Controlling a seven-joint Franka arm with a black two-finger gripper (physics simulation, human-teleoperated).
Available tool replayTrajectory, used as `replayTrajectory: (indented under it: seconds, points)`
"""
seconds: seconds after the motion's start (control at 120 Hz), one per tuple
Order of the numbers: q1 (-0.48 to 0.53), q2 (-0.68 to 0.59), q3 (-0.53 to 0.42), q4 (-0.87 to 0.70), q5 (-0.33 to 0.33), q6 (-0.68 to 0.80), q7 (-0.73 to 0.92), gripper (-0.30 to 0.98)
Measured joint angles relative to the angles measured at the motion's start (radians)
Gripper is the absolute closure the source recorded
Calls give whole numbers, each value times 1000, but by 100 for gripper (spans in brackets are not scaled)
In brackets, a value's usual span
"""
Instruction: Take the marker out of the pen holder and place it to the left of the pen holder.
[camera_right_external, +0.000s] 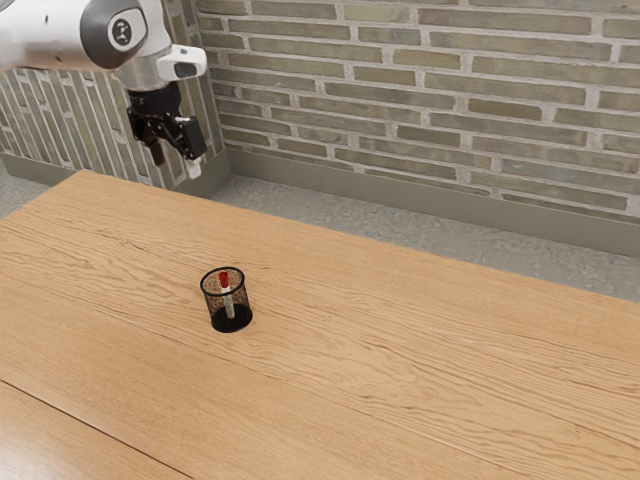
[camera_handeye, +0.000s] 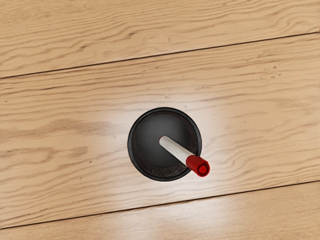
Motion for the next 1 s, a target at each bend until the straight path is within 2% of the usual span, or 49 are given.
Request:
replayTrajectory:
  seconds: [0.233,0.3,0.4,0.458,0.583,0.775,1.0]
  points:
    - [-2,0,-10,-11,-1,-2,6,0]
    - [-5,-2,-35,-41,24,11,19,0]
    - [-16,-64,-58,-252,69,132,80,0]
    - [-7,-83,-93,-350,130,231,122,0]
    - [-29,-86,-115,-445,210,363,189,0]
    - [-10,-79,-130,-552,248,461,262,0]
    - [-29,-31,-153,-561,254,541,321,0]
